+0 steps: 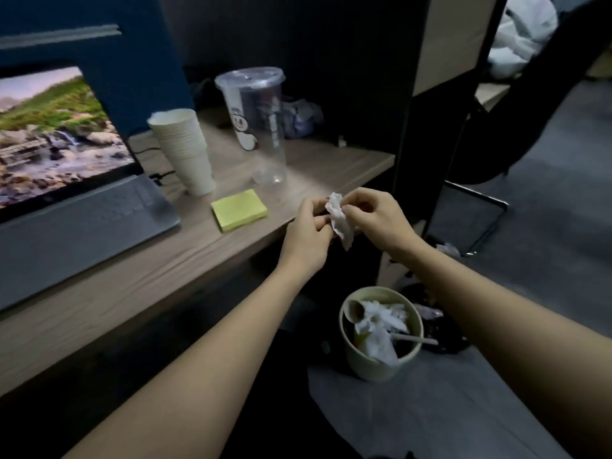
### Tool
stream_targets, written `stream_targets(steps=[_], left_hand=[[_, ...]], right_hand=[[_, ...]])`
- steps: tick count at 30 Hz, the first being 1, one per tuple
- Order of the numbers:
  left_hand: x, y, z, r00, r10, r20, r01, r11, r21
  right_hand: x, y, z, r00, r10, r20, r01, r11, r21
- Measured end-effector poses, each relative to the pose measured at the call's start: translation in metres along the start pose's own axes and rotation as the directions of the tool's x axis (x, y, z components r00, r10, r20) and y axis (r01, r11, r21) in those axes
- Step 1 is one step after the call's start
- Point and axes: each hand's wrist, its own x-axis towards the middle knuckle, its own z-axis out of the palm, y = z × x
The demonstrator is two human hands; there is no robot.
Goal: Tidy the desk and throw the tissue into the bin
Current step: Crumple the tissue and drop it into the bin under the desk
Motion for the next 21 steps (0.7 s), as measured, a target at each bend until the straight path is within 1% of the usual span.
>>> stream_targets(steps=[5,8,10,12,16,19,21], left_hand=[[0.006,-0.06,0.05,0.997,-0.075,0.015,0.075,0.997,0.022],[0.009,-0.101,0.073,0.986,-0.152,0.065,0.15,0.988,0.035],[0.01,-0.126,0.086,0.976,-0.193,0.1,0.185,0.979,0.08],[0.011,-0.15,0.098,0.965,-0.23,0.124,0.216,0.97,0.113],[0.011,-0.192,0.124,0.941,-0.3,0.158,0.283,0.952,0.117],[0.014,-0.215,0.142,0.922,-0.348,0.171,0.328,0.935,0.135],[0.017,-0.229,0.153,0.909,-0.374,0.185,0.347,0.924,0.16]], right_hand=[[-0.015,0.069,-0.004,0.991,0.125,0.04,-0.123,0.991,-0.052],[-0.027,0.114,0.002,0.979,0.181,0.098,-0.17,0.979,-0.111],[-0.035,0.143,0.007,0.963,0.232,0.139,-0.215,0.968,-0.127],[-0.04,0.172,0.013,0.938,0.304,0.165,-0.283,0.949,-0.14],[-0.05,0.222,0.025,0.862,0.462,0.211,-0.448,0.887,-0.114],[-0.057,0.25,0.033,0.828,0.511,0.231,-0.501,0.859,-0.102],[-0.061,0.266,0.037,0.819,0.525,0.233,-0.514,0.851,-0.11]])
